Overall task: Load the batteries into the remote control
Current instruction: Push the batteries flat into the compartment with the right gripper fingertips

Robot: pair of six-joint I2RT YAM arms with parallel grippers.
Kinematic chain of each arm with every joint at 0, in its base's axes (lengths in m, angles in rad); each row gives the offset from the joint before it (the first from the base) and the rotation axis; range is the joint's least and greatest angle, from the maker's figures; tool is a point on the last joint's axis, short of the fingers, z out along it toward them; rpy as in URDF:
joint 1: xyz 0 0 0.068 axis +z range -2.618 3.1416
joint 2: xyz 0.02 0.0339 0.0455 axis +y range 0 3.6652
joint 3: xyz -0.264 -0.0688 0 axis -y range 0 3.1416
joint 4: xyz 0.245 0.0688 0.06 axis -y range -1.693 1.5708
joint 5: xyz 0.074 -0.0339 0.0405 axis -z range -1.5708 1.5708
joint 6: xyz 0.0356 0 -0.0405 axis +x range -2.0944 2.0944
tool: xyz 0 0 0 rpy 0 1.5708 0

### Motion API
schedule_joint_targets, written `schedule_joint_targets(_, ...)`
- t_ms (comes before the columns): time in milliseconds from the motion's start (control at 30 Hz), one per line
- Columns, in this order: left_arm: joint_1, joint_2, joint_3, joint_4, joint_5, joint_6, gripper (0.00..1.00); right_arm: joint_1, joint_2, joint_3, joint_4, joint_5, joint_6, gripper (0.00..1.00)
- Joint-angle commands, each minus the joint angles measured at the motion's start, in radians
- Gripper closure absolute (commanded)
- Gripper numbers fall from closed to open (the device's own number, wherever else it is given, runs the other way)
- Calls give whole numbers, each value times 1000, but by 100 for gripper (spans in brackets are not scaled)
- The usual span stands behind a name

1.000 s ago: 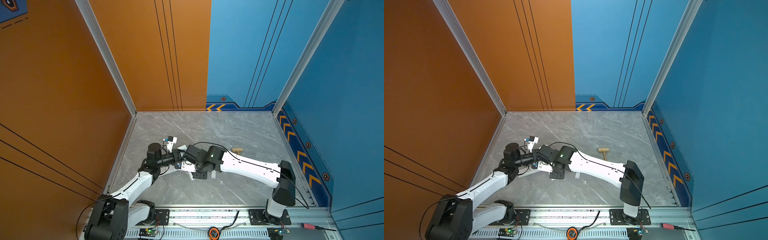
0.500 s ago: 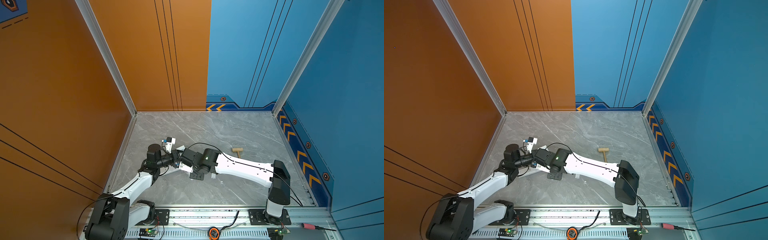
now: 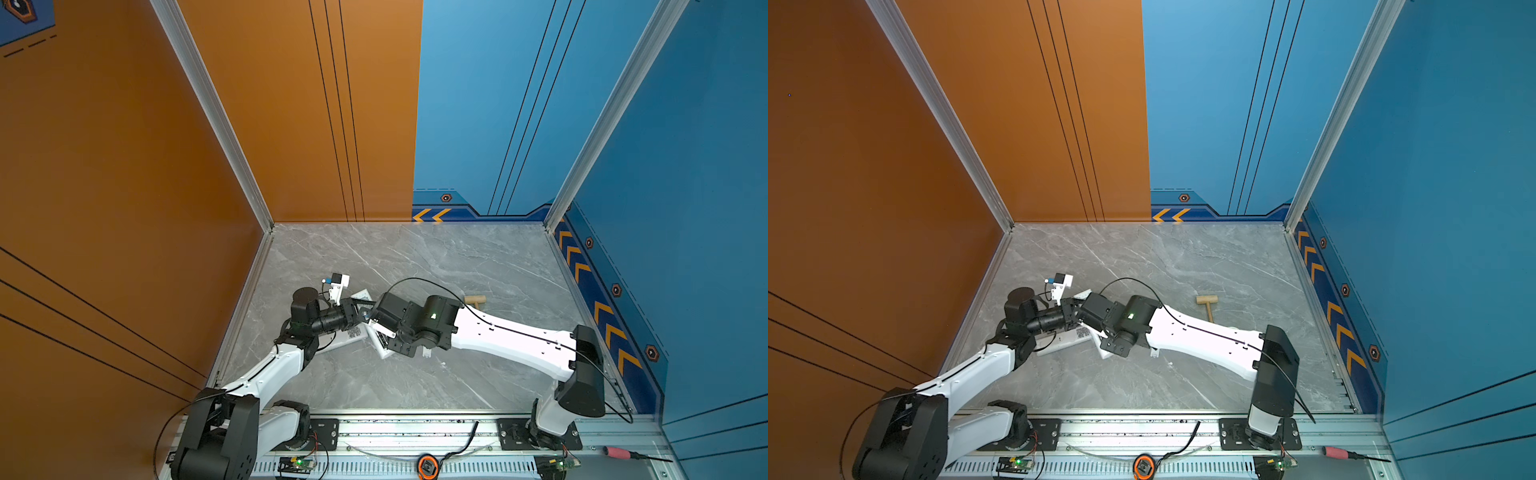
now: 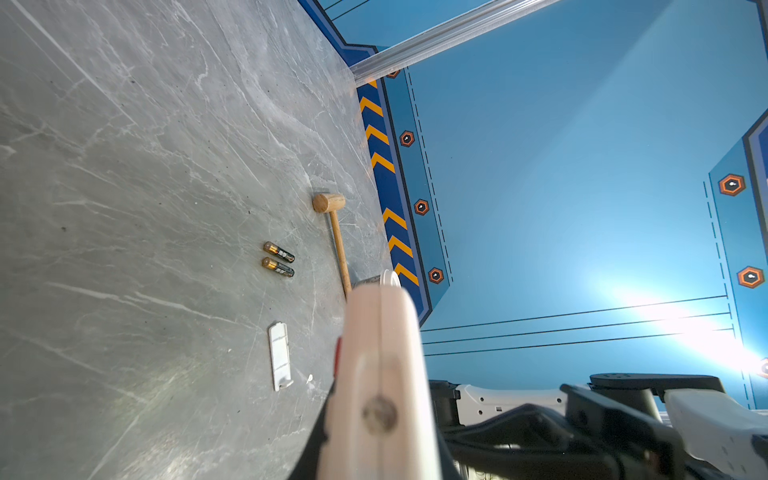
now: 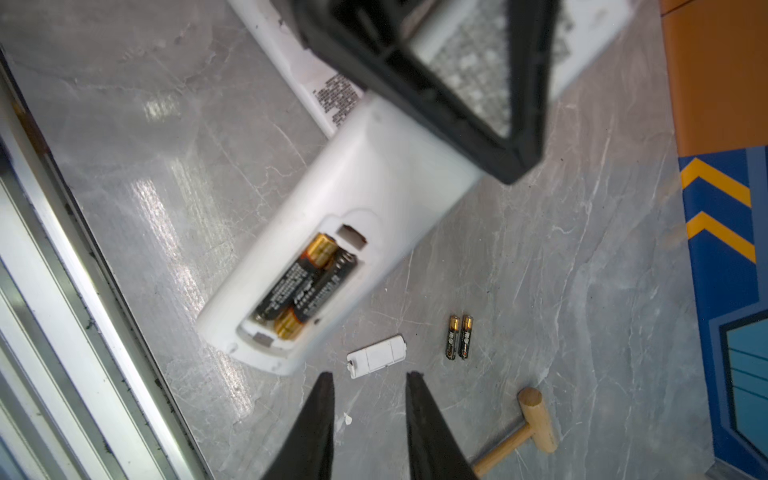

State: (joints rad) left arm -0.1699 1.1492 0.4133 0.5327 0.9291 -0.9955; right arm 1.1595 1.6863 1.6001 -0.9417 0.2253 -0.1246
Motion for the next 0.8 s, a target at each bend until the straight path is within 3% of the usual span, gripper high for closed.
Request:
schedule_joint_targets(0, 7, -11, 21, 36, 40, -9, 100, -17, -66, 10, 2, -62, 124, 74)
schedule_joint_targets(400, 6, -20, 18, 35, 40, -13, 100, 8, 57, 72, 64, -197, 128, 96)
schedule_joint_targets(767, 6, -19, 24, 33, 42, -12, 100, -9, 110, 4, 84, -218, 163, 100)
